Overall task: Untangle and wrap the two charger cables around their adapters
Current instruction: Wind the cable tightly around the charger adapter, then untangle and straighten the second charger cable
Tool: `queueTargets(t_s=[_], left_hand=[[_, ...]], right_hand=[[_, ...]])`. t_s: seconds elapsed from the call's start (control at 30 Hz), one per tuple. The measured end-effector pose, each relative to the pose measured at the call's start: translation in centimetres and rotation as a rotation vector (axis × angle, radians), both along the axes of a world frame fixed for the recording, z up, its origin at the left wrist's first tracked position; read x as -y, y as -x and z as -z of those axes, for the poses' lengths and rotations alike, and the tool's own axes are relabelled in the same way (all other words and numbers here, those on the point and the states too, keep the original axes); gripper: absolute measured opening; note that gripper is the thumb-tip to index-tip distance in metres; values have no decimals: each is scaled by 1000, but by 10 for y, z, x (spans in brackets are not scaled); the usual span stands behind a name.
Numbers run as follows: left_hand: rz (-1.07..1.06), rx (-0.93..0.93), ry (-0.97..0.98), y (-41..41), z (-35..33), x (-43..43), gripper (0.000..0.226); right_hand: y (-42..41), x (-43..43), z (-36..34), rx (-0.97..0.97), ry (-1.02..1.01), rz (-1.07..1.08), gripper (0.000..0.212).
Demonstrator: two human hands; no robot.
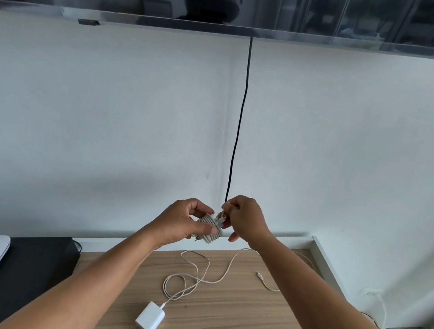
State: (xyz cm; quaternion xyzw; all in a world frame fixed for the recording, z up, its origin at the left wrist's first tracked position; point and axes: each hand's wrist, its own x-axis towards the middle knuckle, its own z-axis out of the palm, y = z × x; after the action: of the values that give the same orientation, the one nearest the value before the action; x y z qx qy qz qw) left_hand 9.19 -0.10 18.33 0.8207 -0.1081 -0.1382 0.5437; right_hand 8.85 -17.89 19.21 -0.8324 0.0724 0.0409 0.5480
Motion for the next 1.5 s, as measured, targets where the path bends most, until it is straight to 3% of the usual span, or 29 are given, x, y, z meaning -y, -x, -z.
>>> queueTargets(t_s=[0.37,0.53,0.67,0.8,0.87,1.03,1.27,1.5], left_hand=[[5,-164,96,8,39,22,37],[-61,-265,164,12,63,32,36],[-183,-415,274,18,92,40,39],[-183,-567,334,29,122,52,30],[-192,-647,372,34,136,56,26],[-237,-782,485,48,174,66,46],[-476,-778,384,59,220,78,53],[-467,-684,228,57,223,87,37]], right_hand=[[6,17,32,-108,-29,65,27],[9,29,63,-141,-196,130,13],[18,44,90,-269,-320,4,28],[33,58,122,-346,-344,-38,15],[38,60,135,-346,-356,-3,19],[50,62,171,-370,-312,6,34],[61,62,215,-403,-219,-1,34],[60,68,230,-406,-192,16,26]])
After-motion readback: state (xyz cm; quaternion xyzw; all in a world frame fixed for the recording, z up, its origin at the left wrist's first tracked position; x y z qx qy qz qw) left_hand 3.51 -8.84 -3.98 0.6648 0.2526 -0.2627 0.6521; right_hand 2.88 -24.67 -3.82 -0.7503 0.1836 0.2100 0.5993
